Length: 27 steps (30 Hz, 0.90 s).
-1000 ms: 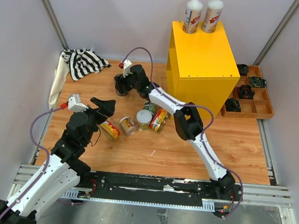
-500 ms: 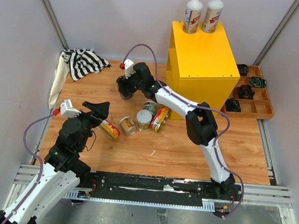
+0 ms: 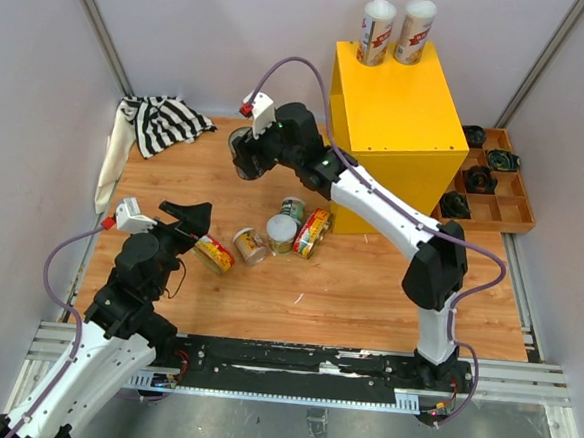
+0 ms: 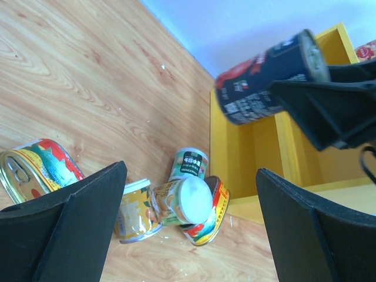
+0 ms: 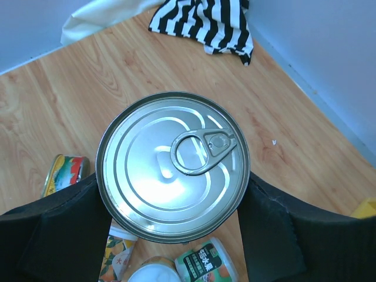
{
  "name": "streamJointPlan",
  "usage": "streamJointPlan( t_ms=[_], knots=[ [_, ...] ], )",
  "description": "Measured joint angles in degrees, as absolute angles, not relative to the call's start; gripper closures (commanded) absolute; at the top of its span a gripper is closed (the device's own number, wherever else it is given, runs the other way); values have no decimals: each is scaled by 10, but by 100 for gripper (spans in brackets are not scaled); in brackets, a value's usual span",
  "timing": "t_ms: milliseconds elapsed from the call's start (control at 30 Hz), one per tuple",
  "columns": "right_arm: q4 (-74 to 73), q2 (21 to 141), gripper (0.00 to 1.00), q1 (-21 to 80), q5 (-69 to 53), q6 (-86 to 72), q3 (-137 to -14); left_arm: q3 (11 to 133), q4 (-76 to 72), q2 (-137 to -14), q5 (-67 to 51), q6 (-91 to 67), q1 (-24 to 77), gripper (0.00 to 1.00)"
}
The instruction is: Place and organize the canned foods onto the counter
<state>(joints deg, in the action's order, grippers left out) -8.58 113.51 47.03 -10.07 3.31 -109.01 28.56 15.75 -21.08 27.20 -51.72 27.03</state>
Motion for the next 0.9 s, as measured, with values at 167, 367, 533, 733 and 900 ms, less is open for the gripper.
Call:
streamJointPlan(
  t_ms=[167,367,533,733,900],
  knots=[
    [-145,1089,95,472,-88,34,-1124,285,155,-209,273,-521,270,5],
    [-201,1042,95,472,-65,46,-1169,282,138,-225,271,-519,270,5],
    [-236,1008,95,472,-40,59,-1205,282,123,-249,264,-510,270,6],
    [-268,973,95,470,1,78,-1243,283,103,-276,249,-501,270,6],
    [-286,950,95,451,29,84,-1255,283,90,-290,238,-491,270,7]
  ],
)
